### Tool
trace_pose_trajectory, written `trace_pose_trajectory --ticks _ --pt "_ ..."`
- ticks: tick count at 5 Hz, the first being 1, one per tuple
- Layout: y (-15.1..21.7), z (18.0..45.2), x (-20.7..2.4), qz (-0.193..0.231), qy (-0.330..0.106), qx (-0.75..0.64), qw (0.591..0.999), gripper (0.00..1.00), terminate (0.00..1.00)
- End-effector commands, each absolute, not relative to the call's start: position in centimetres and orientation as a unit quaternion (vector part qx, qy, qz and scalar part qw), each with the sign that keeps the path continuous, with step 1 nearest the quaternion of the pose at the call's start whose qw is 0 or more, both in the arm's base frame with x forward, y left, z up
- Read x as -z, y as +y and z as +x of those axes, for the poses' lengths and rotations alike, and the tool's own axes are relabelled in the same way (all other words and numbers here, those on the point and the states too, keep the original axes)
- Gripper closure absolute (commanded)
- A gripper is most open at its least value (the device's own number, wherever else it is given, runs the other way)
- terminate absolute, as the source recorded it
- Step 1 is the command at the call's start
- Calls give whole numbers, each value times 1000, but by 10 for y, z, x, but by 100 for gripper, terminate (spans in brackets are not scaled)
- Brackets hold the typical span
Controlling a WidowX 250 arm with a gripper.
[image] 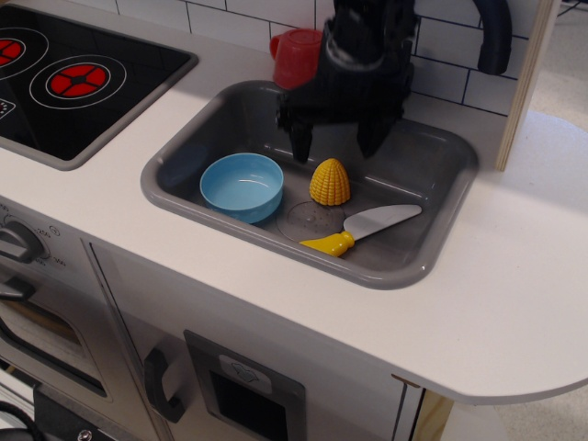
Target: Take corn out of bowl sink
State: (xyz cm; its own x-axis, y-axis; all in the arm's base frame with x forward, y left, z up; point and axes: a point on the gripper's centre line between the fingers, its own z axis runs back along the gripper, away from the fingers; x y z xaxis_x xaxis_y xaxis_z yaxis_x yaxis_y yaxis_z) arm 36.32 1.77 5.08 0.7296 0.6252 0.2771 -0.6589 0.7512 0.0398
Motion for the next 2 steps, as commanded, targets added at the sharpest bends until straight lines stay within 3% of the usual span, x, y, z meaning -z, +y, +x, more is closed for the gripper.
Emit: trace_pose_trajectory --ticks 1,2 --pt "22 366 -98 50 -159 -310 936 0 0" --pt "22 366 -98 50 -159 -310 936 0 100"
